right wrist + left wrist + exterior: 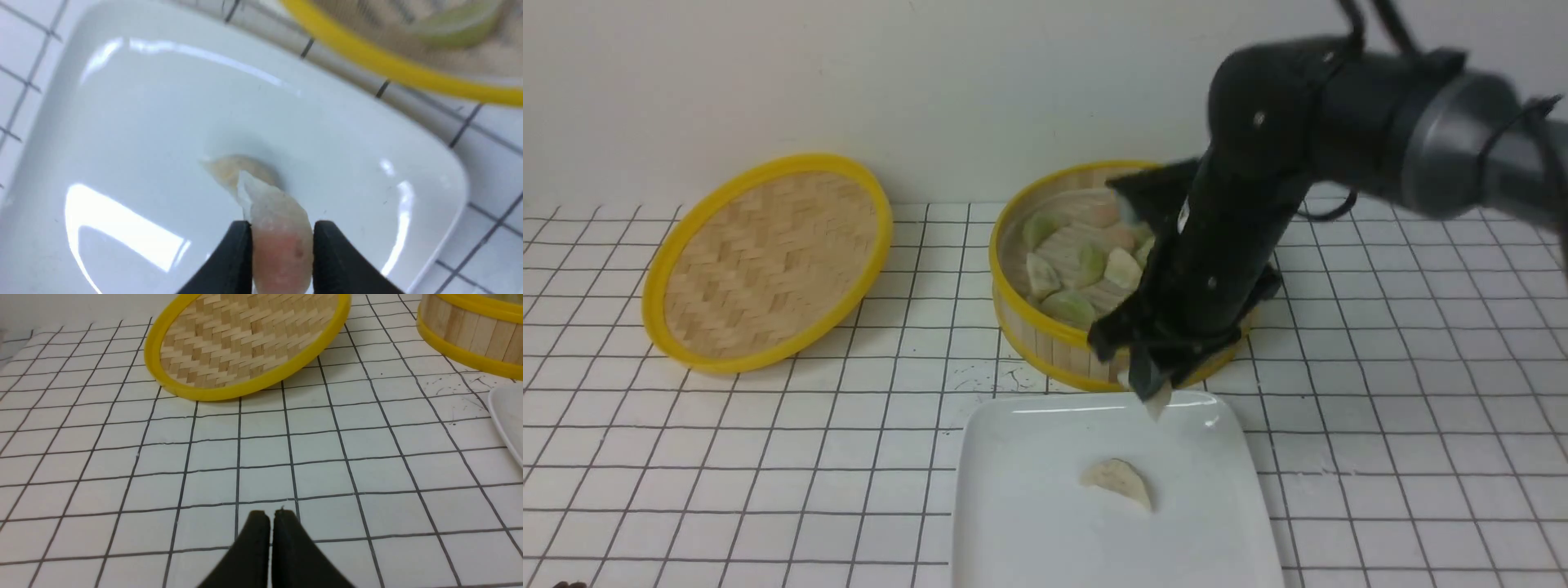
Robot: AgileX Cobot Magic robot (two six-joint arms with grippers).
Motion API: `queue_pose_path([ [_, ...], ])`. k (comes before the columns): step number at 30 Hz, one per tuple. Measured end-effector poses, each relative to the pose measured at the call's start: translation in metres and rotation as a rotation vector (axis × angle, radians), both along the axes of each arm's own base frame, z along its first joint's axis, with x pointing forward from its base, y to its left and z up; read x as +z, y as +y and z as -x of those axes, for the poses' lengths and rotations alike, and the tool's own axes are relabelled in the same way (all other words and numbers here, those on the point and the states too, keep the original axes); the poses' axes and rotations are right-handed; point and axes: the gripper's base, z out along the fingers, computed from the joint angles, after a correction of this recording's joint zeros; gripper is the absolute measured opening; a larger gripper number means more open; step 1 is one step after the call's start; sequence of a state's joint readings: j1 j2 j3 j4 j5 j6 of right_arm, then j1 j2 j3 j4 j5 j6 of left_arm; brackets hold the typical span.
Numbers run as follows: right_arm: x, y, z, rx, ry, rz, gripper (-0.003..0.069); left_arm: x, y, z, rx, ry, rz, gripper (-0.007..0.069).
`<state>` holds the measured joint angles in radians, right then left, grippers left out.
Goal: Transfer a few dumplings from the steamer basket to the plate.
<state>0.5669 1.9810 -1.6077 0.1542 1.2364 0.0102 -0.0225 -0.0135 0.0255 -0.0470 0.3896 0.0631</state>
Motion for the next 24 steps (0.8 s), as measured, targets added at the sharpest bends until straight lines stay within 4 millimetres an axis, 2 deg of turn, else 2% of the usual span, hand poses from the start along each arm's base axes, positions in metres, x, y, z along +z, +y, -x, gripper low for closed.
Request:
queue_pose_path([
  [3, -0.021, 0.003, -0.003, 0.009, 0.01, 0.034, 0.0174, 0.0, 0.0, 0.0, 0.0, 0.0, 0.0, -0.0006],
  [5, -0.026, 0.004, -0.005, 0.003, 0.005, 0.04, 0.0187, 0.0, 0.0, 0.0, 0.0, 0.0, 0.0, -0.0006],
  [7, -0.034, 0.004, -0.008, -0.003, -0.001, 0.059, 0.0244, 0.0, 0.0, 0.0, 0.0, 0.0, 0.0, -0.0006],
  [12, -0.034, 0.002, -0.007, -0.016, 0.017, 0.074, 0.0377, 0.0, 0.0, 0.0, 0.0, 0.0, 0.0, -0.0006],
  [14, -0.031, 0.002, -0.007, -0.017, 0.02, 0.076, 0.0409, 0.0, 0.0, 0.0, 0.0, 0.0, 0.0, -0.0006],
  [16, -0.02, 0.002, -0.006, -0.018, -0.002, 0.061, 0.0408, 0.0, 0.0, 0.0, 0.0, 0.0, 0.0, -0.0006],
  [18, 0.004, -0.001, -0.001, -0.028, -0.04, 0.022, 0.0375, 0.0, 0.0, 0.0, 0.0, 0.0, 0.0, -0.0006],
  [20, 0.039, -0.008, 0.011, -0.042, -0.105, -0.033, 0.03, 0.0, 0.0, 0.0, 0.0, 0.0, 0.0, -0.0006],
  [21, 0.064, -0.014, 0.021, -0.052, -0.152, -0.067, 0.0233, 0.0, 0.0, 0.0, 0.0, 0.0, 0.0, -0.0006],
  [22, 0.069, -0.015, 0.023, -0.053, -0.161, -0.073, 0.0223, 0.0, 0.0, 0.0, 0.0, 0.0, 0.0, -0.0006],
  [23, 0.104, -0.028, 0.041, -0.064, -0.238, -0.118, 0.0153, 0.0, 0.0, 0.0, 0.0, 0.0, 0.0, -0.0006],
  [24, 0.126, -0.037, 0.053, -0.074, -0.288, -0.145, 0.0104, 0.0, 0.0, 0.0, 0.0, 0.0, 0.0, -0.0006],
])
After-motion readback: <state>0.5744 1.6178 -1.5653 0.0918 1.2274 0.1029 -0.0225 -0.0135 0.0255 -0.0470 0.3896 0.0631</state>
